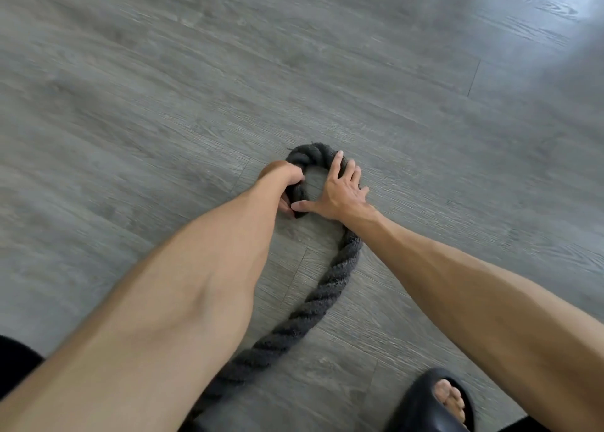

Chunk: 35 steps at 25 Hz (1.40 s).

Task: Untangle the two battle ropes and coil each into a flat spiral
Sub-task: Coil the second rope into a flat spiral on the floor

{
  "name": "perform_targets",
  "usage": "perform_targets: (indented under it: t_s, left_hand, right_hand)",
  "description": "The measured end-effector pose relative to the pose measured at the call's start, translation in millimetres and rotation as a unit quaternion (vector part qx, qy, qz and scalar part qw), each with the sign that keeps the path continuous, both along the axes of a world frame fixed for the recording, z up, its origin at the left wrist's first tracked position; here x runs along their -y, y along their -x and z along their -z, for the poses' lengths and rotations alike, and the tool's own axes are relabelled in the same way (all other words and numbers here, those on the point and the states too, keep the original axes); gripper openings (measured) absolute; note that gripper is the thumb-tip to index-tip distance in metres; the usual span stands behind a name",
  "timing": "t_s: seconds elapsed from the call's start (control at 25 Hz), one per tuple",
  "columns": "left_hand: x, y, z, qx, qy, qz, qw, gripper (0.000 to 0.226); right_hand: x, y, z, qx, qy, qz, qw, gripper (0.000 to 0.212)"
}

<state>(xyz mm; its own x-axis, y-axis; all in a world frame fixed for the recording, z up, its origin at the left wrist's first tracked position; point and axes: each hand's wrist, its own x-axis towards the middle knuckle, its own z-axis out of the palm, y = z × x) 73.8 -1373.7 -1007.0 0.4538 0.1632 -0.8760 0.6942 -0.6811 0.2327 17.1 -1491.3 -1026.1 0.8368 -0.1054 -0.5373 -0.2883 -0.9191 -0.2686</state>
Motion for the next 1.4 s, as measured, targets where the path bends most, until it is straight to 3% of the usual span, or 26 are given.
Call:
perform_targets:
  t_s: [0.08, 0.16, 0.28, 0.36, 0.4, 0.48, 0.56, 0.68, 0.8, 0.84, 0.92, 1.04, 1.12, 1.4]
  left_hand:
    - [-1.4, 5.4, -5.2, -0.066, 0.024, -0.017, 0.997, 0.056]
    - [-5.6, 7.1, -3.1, -0.049, -0.027, 0.074, 0.996, 0.068]
    - [-20.6, 12.5, -5.6, 0.157, -0.192, 0.258, 0.934, 0.078]
    - [-29.1, 8.0, -7.0, 0.269, -0.184, 0.348, 0.879, 0.087]
    - [-31.3, 4.0, -7.0, 0.28, -0.15, 0.419, 0.85, 0.09]
    - [-33.6, 0.7, -0.3, 0.241, -0.1, 0.516, 0.816, 0.113]
    - [-35.5, 7.2, 2.6, 0.207, -0.111, 0.548, 0.803, 0.14]
    - [-37.0, 22.7, 6.8, 0.294, -0.161, 0.581, 0.742, 0.135]
    - [-45.5, 25.4, 7.7, 0.355, -0.198, 0.581, 0.705, 0.128]
    - [-47.3, 27.8, 8.8, 0.36, -0.222, 0.57, 0.705, 0.128]
    - [-47.0, 40.1, 10.6, 0.334, -0.258, 0.521, 0.742, 0.13]
    - [-36.6, 48.0, 4.2, 0.248, -0.268, 0.418, 0.832, 0.138]
    - [-30.3, 43.0, -0.8, 0.192, -0.252, 0.377, 0.87, 0.14]
    - [-28.1, 33.7, -2.7, 0.102, -0.255, 0.368, 0.888, 0.115]
  right_hand:
    - [-1.8, -3.9, -0.4, -0.02, 0.012, -0.033, 0.999, 0.158]
    - [1.6, -10.3, -4.2, -0.02, 0.014, -0.088, 0.996, 0.151]
    - [6.8, -12.9, -6.7, 0.014, -0.007, -0.214, 0.977, 0.135]
    - [10.1, -15.0, -6.6, 0.026, -0.02, -0.27, 0.962, 0.126]
    - [11.9, -15.0, -6.1, 0.025, -0.035, -0.276, 0.96, 0.123]
    - [13.5, -11.9, -4.8, 0.027, -0.067, -0.26, 0.963, 0.119]
    - [14.6, -8.0, -3.5, 0.031, -0.087, -0.231, 0.969, 0.116]
    - [12.0, 3.5, -4.5, 0.043, -0.101, -0.162, 0.981, 0.112]
    - [0.8, 30.2, -2.0, 0.072, -0.072, 0.006, 0.995, 0.091]
    - [-4.7, 41.0, -1.3, 0.083, -0.044, 0.075, 0.993, 0.08]
    - [-16.9, 59.4, 0.2, 0.069, 0.002, 0.158, 0.985, 0.075]
    - [-25.9, 59.9, -2.2, 0.046, 0.004, 0.15, 0.988, 0.095]
    - [-26.3, 49.5, -7.8, 0.03, -0.01, 0.13, 0.991, 0.105]
    - [-38.8, 51.4, -16.2, -0.033, -0.042, 0.168, 0.984, 0.117]
